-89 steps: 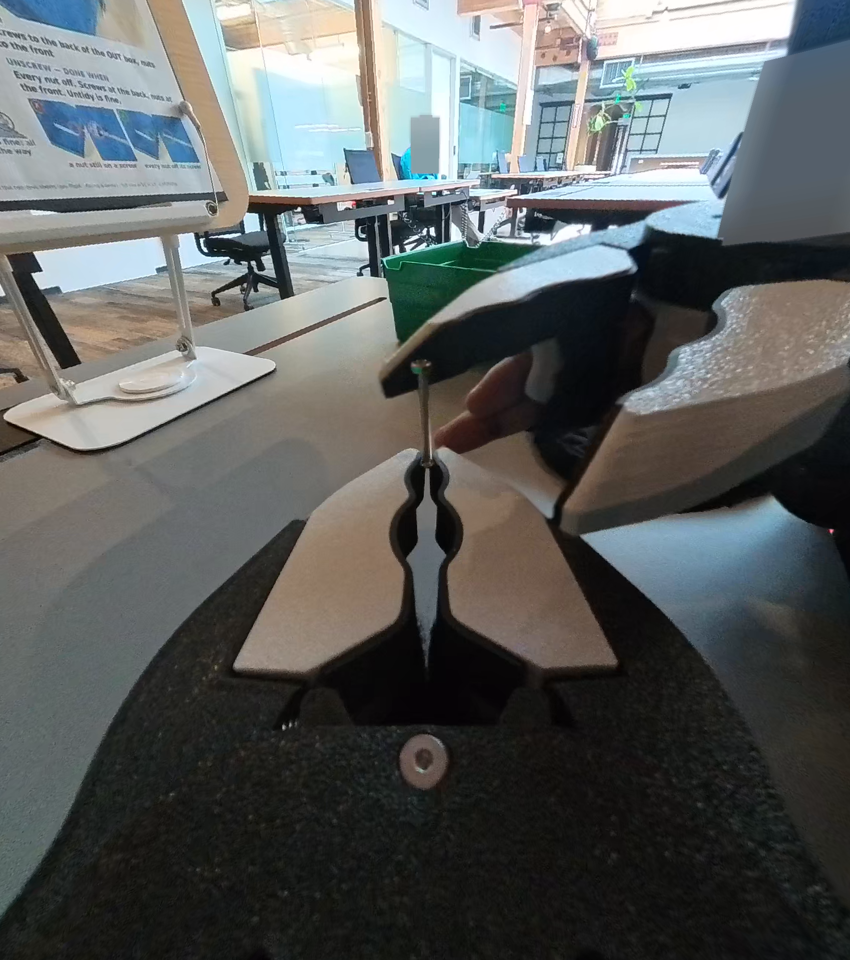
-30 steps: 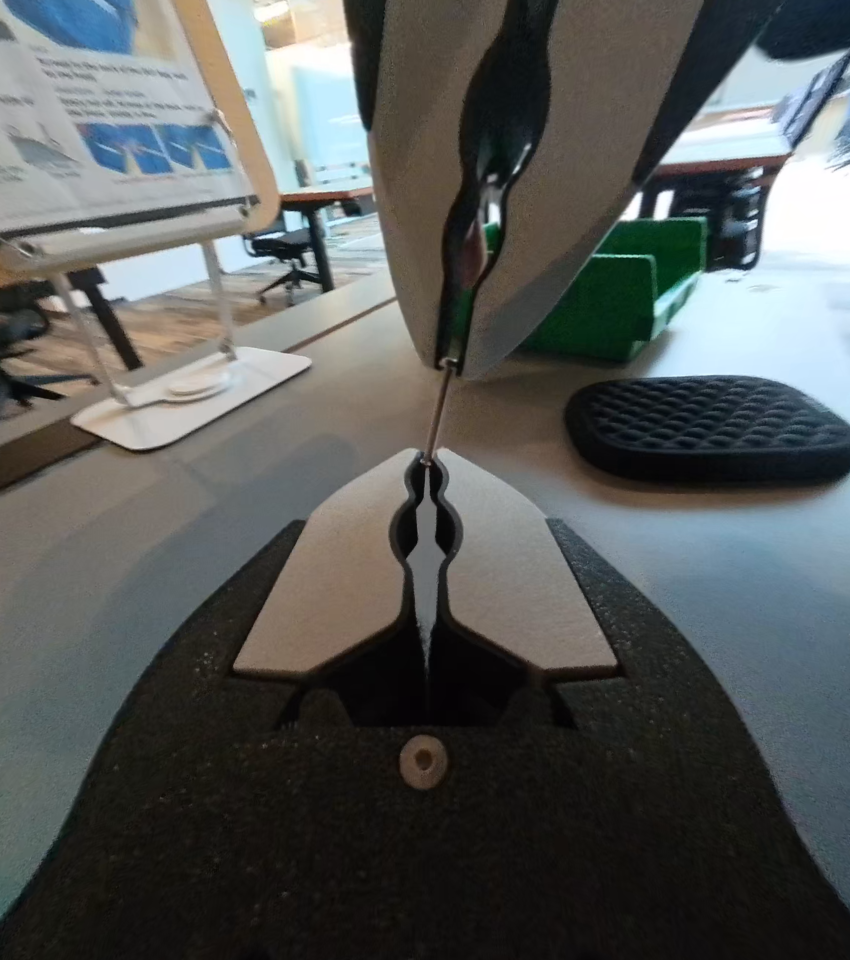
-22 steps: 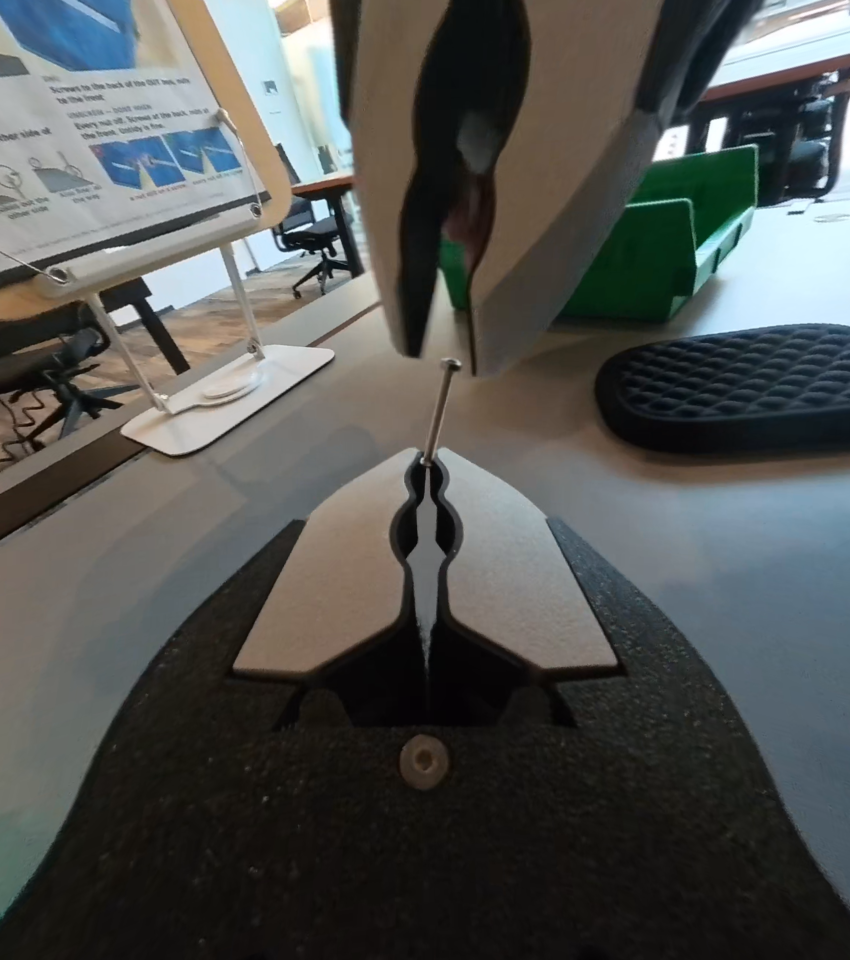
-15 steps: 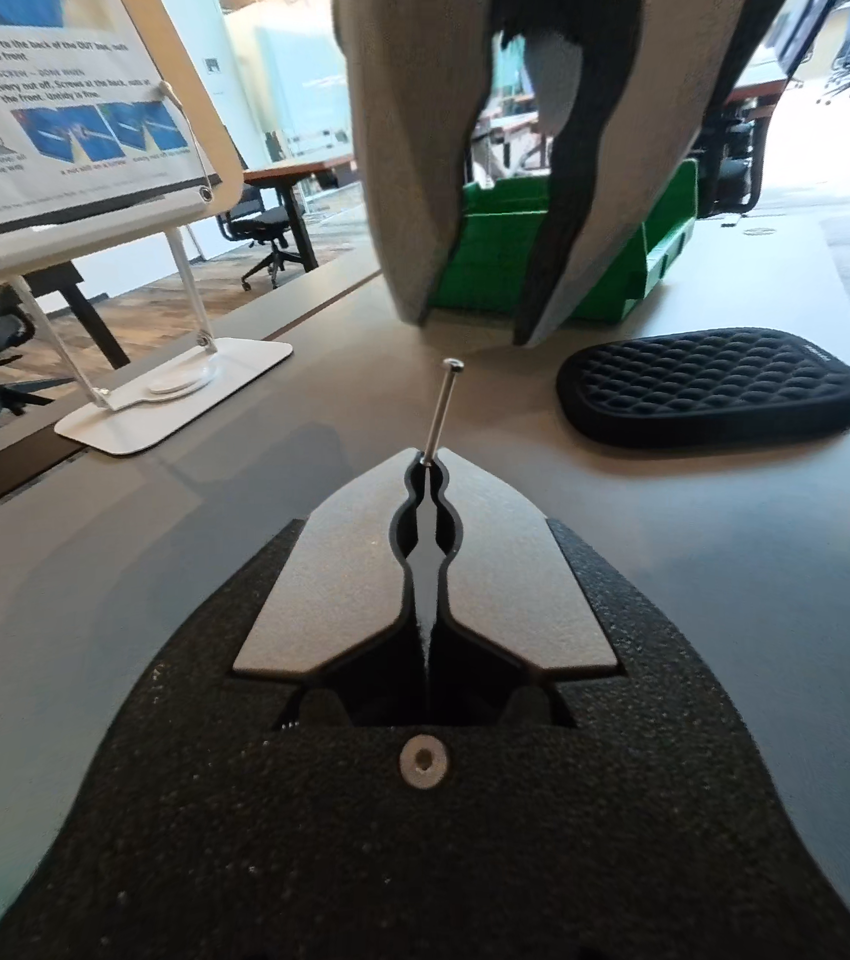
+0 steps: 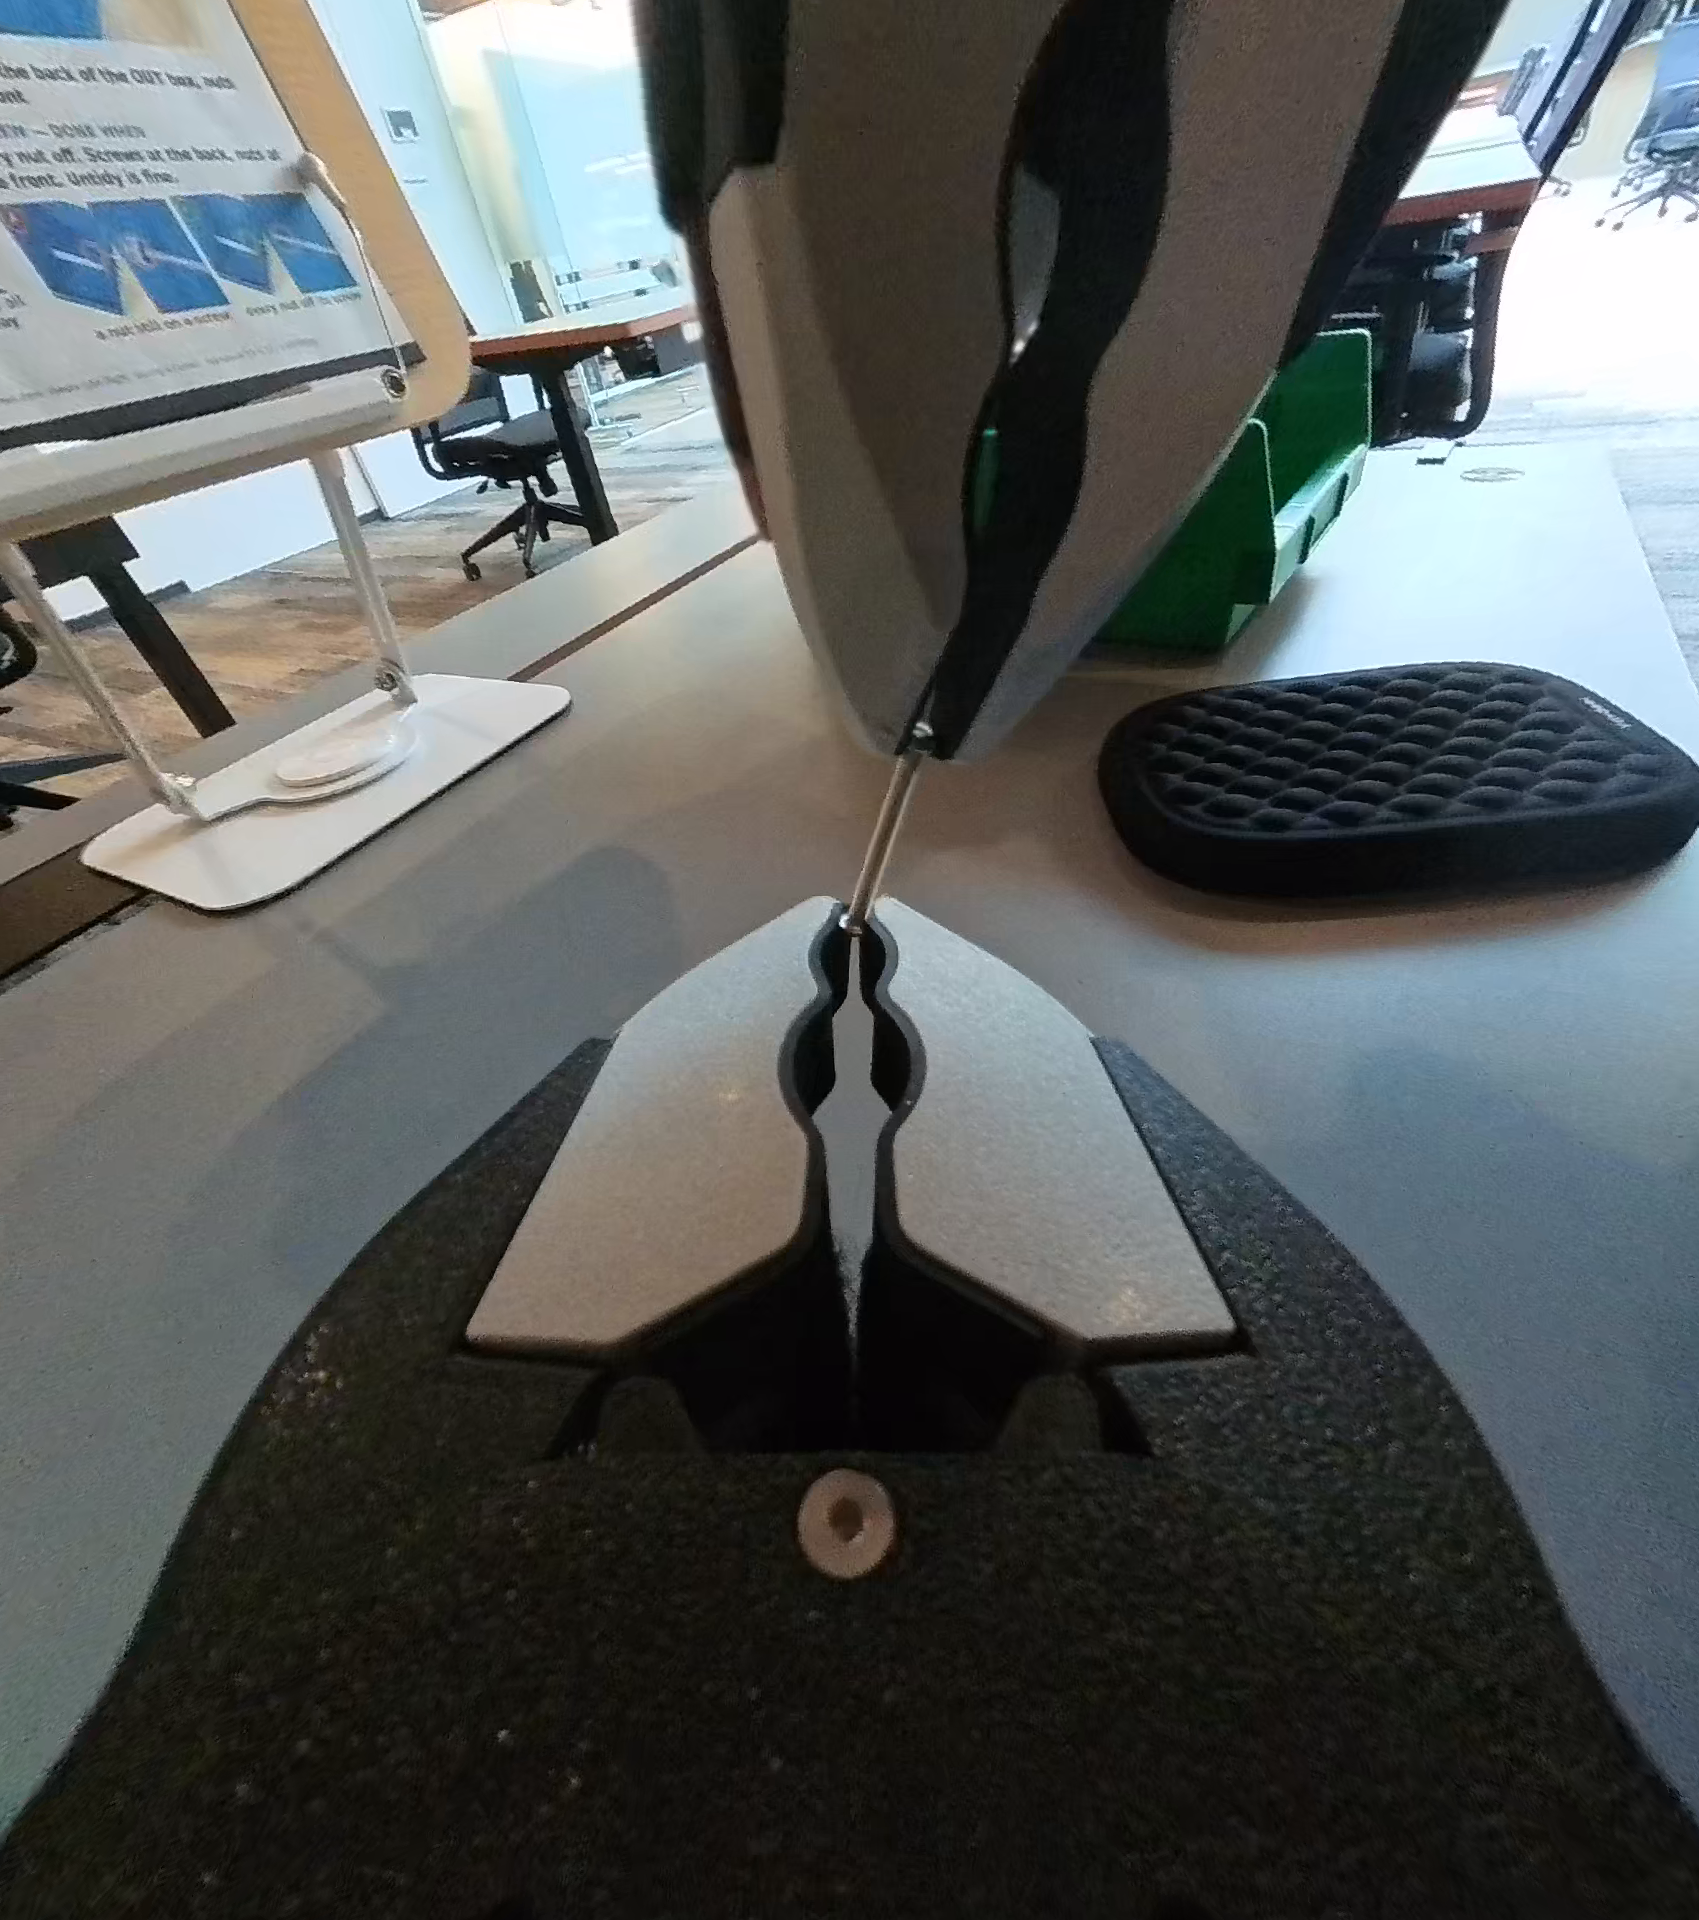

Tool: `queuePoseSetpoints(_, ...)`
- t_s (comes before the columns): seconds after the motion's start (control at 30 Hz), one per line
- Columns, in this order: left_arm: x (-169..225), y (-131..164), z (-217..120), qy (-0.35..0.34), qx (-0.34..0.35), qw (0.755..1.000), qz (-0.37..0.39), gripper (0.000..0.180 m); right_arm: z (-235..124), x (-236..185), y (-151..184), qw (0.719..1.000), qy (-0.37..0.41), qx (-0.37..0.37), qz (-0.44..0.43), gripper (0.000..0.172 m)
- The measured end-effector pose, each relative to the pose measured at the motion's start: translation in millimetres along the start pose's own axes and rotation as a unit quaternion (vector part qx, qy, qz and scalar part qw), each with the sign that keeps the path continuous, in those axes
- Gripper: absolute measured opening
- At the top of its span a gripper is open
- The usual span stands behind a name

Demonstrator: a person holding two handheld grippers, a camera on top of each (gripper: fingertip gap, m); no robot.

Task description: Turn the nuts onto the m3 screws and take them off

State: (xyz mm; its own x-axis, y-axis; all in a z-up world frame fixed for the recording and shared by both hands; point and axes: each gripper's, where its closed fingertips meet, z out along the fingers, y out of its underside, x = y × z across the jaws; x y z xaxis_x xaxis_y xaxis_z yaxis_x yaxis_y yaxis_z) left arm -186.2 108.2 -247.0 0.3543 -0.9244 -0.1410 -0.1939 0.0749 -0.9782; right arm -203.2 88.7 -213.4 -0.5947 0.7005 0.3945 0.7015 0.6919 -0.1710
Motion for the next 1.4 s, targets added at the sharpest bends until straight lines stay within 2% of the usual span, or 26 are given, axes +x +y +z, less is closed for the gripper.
queuePoseSetpoints(0.1, -6.9, -4.4, -3.4, -0.028, 0.016, 0.999, -0.002, 0.000, -2.0, 6.0, 0.1, 0.993, 0.011, 0.012, 0.119, 0.004)
queuePoseSetpoints(0.17, -12.5, -7.4, -5.9, -0.053, 0.025, 0.998, -0.001, 0.000, -3.2, 10.4, 1.7, 0.977, 0.027, 0.015, 0.213, 0.004)
queuePoseSetpoints(0.3, -17.1, -9.0, -7.6, -0.087, 0.026, 0.996, 0.024, 0.000, -3.5, 11.0, 6.0, 0.905, 0.043, 0.022, 0.422, 0.004)
queuePoseSetpoints(0.43, -14.3, -6.5, -5.4, -0.087, 0.016, 0.995, 0.041, 0.000, -2.2, 5.4, 6.4, 0.848, 0.046, 0.036, 0.527, 0.004)
queuePoseSetpoints(0.47, -13.3, -6.4, -5.0, -0.085, 0.015, 0.995, 0.043, 0.000, -2.5, 5.0, 3.6, 0.842, 0.041, 0.049, 0.535, 0.004)
queuePoseSetpoints(0.5, -12.6, -6.2, -4.7, -0.082, 0.014, 0.996, 0.043, 0.000, -2.8, 3.9, 3.6, 0.850, 0.040, 0.051, 0.523, 0.007)
queuePoseSetpoints(0.53, -12.2, -5.8, -4.6, -0.079, 0.013, 0.996, 0.042, 0.000, -3.6, 3.9, 6.5, 0.866, 0.047, 0.045, 0.495, 0.018)
queuePoseSetpoints(0.6, -11.9, -6.0, -4.8, -0.073, 0.016, 0.997, 0.035, 0.000, -7.8, 4.6, 6.8, 0.903, 0.055, 0.049, 0.423, 0.027)
queuePoseSetpoints(0.7, -11.8, -5.9, -4.9, -0.066, 0.018, 0.997, 0.026, 0.000, -13.1, 9.3, 8.6, 0.955, 0.078, 0.034, 0.283, 0.026)
queuePoseSetpoints(0.77, -11.2, -5.4, -4.6, -0.062, 0.017, 0.998, 0.025, 0.000, -13.8, 9.3, 7.7, 0.983, 0.086, 0.017, 0.158, 0.023)
queuePoseSetpoints(0.83, -10.5, -5.1, -4.4, -0.059, 0.016, 0.998, 0.024, 0.000, -11.2, 6.1, 4.6, 0.995, 0.081, 0.007, 0.063, 0.021)
queuePoseSetpoints(0.9, -10.0, -4.8, -4.0, -0.056, 0.015, 0.998, 0.024, 0.000, -7.7, 4.3, 1.7, 0.997, 0.068, 0.006, 0.024, 0.016)
queuePoseSetpoints(1.2, -9.1, -4.6, -3.8, -0.051, 0.015, 0.998, 0.022, 0.000, 1.2, 5.7, 3.0, 0.998, 0.061, 0.000, 0.005, 0.005)
queuePoseSetpoints(1.3, -10.9, -5.8, -4.7, -0.057, 0.019, 0.998, 0.020, 0.000, 0.4, 8.9, 3.5, 0.995, 0.066, 0.006, 0.076, 0.005)
queuePoseSetpoints(1.4, -13.9, -8.0, -6.7, -0.070, 0.026, 0.997, 0.019, 0.000, -0.9, 13.6, 3.0, 0.974, 0.077, 0.027, 0.214, 0.004)
